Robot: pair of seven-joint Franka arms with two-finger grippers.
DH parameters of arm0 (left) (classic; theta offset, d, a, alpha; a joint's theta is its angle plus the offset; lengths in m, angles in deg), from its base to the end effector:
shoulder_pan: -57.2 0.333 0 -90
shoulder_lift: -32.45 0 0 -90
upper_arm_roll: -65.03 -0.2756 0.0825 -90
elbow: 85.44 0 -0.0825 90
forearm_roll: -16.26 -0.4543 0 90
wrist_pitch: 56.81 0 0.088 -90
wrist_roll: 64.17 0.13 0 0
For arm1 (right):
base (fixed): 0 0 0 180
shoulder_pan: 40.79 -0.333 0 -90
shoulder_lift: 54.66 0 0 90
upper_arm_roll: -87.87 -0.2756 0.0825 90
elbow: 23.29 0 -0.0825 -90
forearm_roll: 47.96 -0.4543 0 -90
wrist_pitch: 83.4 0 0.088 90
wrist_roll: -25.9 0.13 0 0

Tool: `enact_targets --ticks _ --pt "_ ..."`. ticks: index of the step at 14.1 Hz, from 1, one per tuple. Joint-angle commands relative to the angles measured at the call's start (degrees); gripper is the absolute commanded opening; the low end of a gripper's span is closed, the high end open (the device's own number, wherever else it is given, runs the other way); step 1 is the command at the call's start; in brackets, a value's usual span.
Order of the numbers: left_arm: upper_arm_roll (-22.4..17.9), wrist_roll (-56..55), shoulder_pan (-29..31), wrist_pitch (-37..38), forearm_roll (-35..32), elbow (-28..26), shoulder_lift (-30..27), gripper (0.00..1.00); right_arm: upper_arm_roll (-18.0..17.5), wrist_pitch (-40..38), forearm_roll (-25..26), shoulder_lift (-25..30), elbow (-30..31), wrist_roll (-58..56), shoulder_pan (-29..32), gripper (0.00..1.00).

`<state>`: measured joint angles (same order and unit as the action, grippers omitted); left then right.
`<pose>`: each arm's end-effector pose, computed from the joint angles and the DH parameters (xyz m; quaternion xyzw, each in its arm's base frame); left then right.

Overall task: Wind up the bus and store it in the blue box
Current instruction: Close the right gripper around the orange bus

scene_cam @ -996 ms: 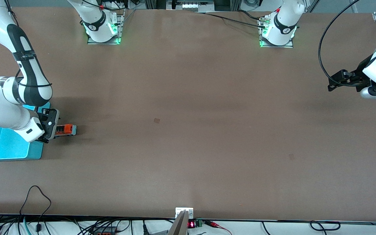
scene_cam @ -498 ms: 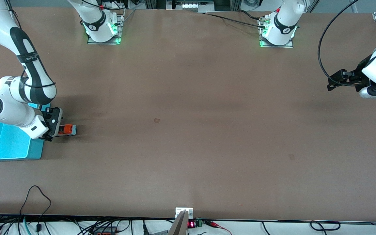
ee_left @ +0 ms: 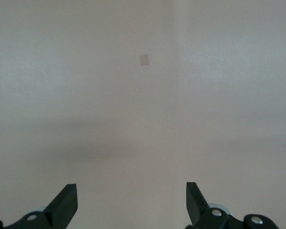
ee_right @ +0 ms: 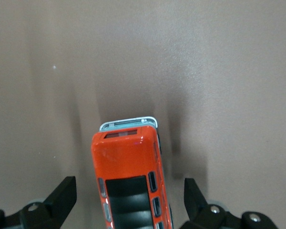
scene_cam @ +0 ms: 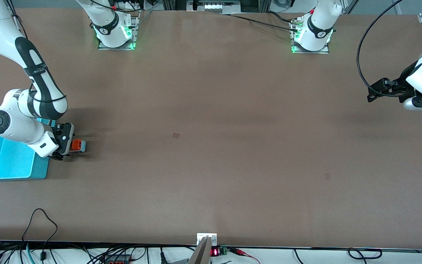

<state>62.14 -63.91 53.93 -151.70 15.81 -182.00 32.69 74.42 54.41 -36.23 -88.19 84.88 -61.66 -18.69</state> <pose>0.6281 -0.0032 0.5035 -0.9998 0.0060 0.0167 0.0040 0.6435 -0.0951 0.0861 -0.7322 -0.6807 0.0164 0.0154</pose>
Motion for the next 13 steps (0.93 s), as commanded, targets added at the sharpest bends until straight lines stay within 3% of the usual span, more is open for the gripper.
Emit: enact_targets --ticks 1,2,4,5,6,13 --pt "0.9 0.2 0.9 0.4 0.0 -0.6 -1.0 1.00 -1.1 1.9 1.1 -0.5 0.4 -0.9 1.5 1.00" --pt "0.9 0.2 0.8 0.4 0.1 -0.6 -1.1 1.00 -1.1 2.0 1.2 -0.6 0.4 -1.0 1.5 0.96" --pt "0.9 0.2 0.9 0.4 0.0 -0.6 -1.1 1.00 -1.1 1.8 1.2 -0.5 0.3 -2.1 1.3 0.29" --pt "0.9 0.2 0.9 0.4 0.0 -0.6 -1.0 1.00 -1.1 1.8 1.2 -0.5 0.2 -2.2 1.0 0.04" --pt "1.0 0.2 0.8 0.4 0.0 -0.6 -1.0 1.00 -1.1 1.8 1.2 -0.4 0.2 -2.4 1.1 0.00" --pt "1.0 0.2 0.8 0.6 0.0 -0.6 -1.1 1.00 -1.2 1.8 0.6 1.2 -0.1 5.3 0.2 0.00"
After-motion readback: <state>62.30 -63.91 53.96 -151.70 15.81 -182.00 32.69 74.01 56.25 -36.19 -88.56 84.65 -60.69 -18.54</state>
